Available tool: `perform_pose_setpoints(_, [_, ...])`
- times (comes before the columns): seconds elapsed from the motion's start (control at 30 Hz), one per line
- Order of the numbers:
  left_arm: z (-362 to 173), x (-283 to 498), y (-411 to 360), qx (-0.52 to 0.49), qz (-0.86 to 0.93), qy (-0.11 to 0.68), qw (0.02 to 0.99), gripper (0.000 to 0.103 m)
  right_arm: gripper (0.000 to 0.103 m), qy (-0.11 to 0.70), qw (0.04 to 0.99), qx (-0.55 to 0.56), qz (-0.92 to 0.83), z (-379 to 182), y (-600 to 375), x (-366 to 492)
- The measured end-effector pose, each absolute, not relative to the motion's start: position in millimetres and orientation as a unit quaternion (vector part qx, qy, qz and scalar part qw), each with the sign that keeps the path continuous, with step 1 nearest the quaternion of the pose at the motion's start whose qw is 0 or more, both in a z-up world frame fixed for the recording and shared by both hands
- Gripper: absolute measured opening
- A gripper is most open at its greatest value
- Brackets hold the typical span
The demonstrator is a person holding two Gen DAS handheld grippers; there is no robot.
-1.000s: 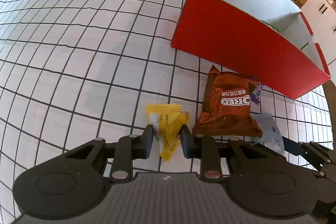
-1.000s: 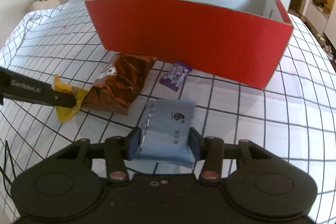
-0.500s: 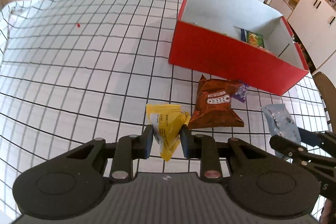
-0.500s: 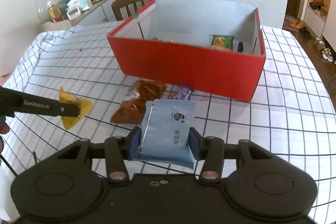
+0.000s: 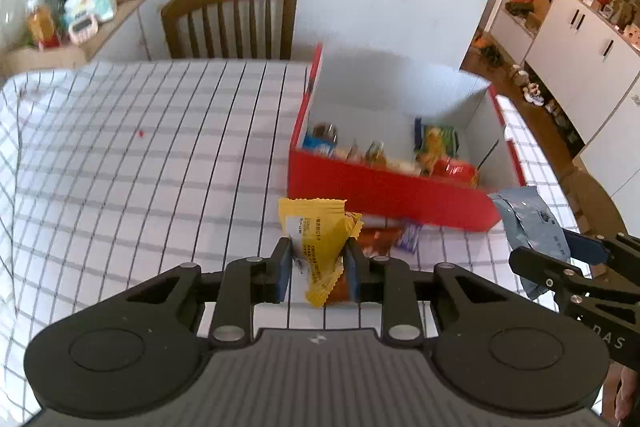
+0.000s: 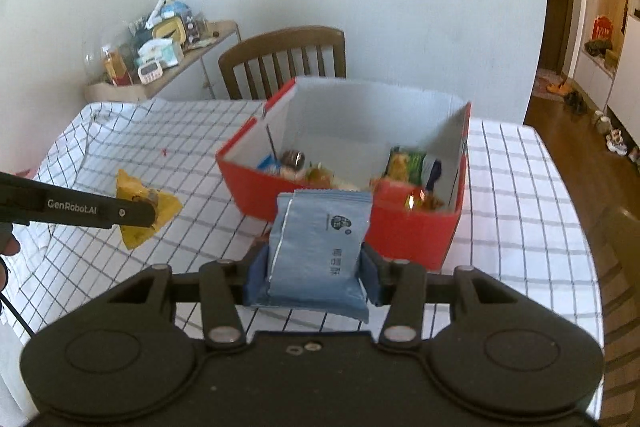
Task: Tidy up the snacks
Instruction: 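Carry the blue-grey packet into the red box with the right gripper while the left carries the yellow wrapper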
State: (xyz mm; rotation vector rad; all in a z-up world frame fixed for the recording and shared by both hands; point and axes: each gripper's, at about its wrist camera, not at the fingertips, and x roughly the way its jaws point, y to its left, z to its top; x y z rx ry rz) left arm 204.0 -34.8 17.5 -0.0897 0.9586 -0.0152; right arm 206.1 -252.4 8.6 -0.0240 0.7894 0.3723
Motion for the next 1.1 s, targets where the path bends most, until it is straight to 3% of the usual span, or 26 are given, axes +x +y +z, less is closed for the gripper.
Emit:
perform_pose_setpoints(0.37, [48, 255, -62, 0.010, -0.004, 0.430, 0.903, 0.027, 0.047, 0.360, 0.916, -0.022, 0.173, 35, -251, 253])
perform_pose_setpoints(0.6, [39, 295, -70, 0.020, 0.004, 0.442, 0.897, 0.027, 0.047, 0.349, 0.921, -0.041, 0.165, 34, -248, 287])
perform_pose_setpoints(1.1, [-6, 363, -84, 0.041, 0.012, 0.495, 0.868, 0.027, 0.047, 0.421, 0.893, -0.018, 0.157, -12, -248, 349])
